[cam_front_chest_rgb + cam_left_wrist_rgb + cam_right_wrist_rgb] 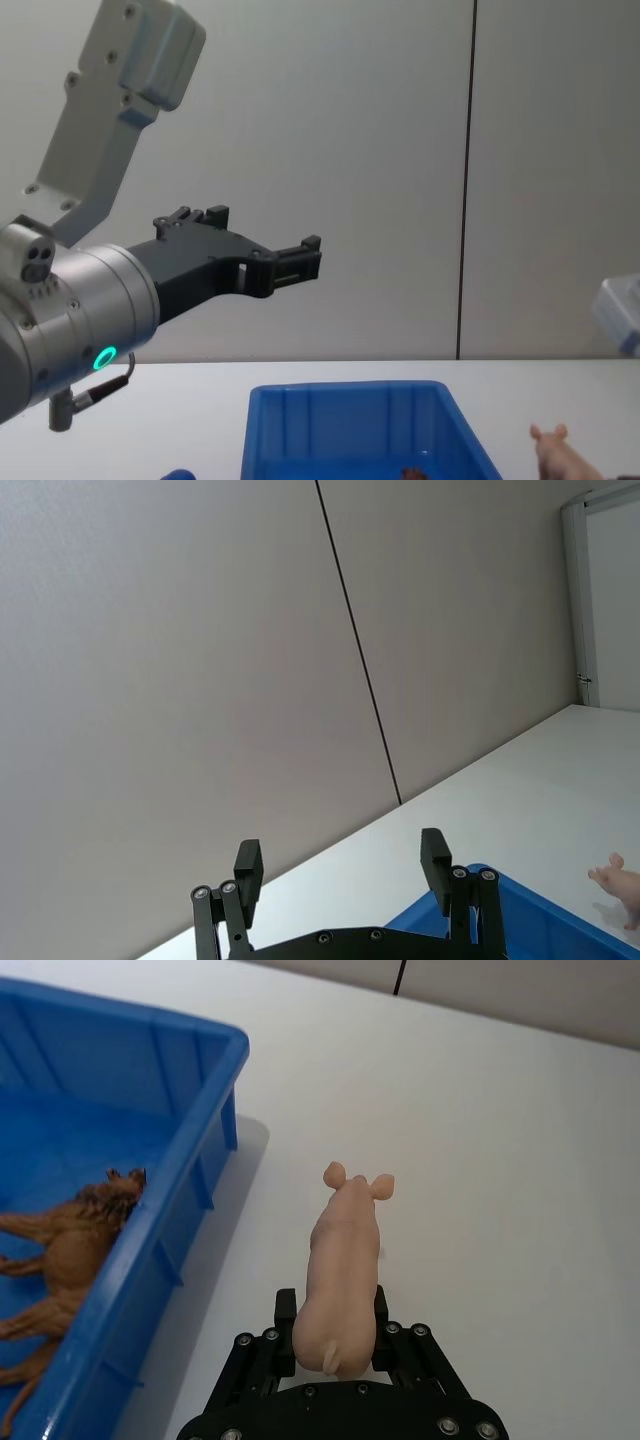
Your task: Pick up the two dolls from the table and place them into the box.
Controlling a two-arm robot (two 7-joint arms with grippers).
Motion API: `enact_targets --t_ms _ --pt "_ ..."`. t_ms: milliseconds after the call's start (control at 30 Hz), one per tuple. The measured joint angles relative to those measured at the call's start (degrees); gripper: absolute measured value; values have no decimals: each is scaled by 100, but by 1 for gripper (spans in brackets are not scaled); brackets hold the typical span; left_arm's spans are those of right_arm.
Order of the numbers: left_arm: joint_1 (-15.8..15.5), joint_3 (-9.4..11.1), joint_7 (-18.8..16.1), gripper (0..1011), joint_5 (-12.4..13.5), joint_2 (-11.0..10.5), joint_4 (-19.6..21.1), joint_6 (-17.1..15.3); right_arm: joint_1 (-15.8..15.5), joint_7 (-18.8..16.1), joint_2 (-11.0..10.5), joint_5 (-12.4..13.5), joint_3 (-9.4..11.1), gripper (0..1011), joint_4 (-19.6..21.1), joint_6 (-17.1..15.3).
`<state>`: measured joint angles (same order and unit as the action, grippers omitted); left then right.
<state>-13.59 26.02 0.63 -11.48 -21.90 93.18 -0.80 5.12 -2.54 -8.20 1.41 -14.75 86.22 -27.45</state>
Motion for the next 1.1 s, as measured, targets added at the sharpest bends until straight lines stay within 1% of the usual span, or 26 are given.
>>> enact_targets --t_ms 300,567,667,733,833,867,967,1000,1033,1100 --pt "0 0 -1 1001 0 0 0 0 -47 37 -13 18 24 379 314 276" --pt "0 0 0 1001 0 0 0 0 -38 -106 -5 -90 -7 379 632 523" --pt "0 0 0 1001 0 0 0 0 -13 -271 9 -144 -40 379 774 620" --pt "0 0 0 1001 0 0 0 0 2 -341 18 -158 -55 379 822 642" --pt "0 0 0 1001 0 0 0 0 40 -556 42 -177 -94 379 904 655" --pt "0 0 0 1001 0 0 0 0 40 -556 42 -177 -94 379 904 655" --pt "0 0 0 1001 0 0 0 0 98 -803 80 -179 -140 379 952 595" --pt "0 0 0 1001 0 0 0 0 98 -803 80 -179 -140 379 952 595" --pt "0 0 0 1001 0 0 0 0 122 -911 96 -179 -153 379 958 540" --pt "0 0 0 1001 0 0 0 0 151 -1001 115 -176 -173 379 960 486"
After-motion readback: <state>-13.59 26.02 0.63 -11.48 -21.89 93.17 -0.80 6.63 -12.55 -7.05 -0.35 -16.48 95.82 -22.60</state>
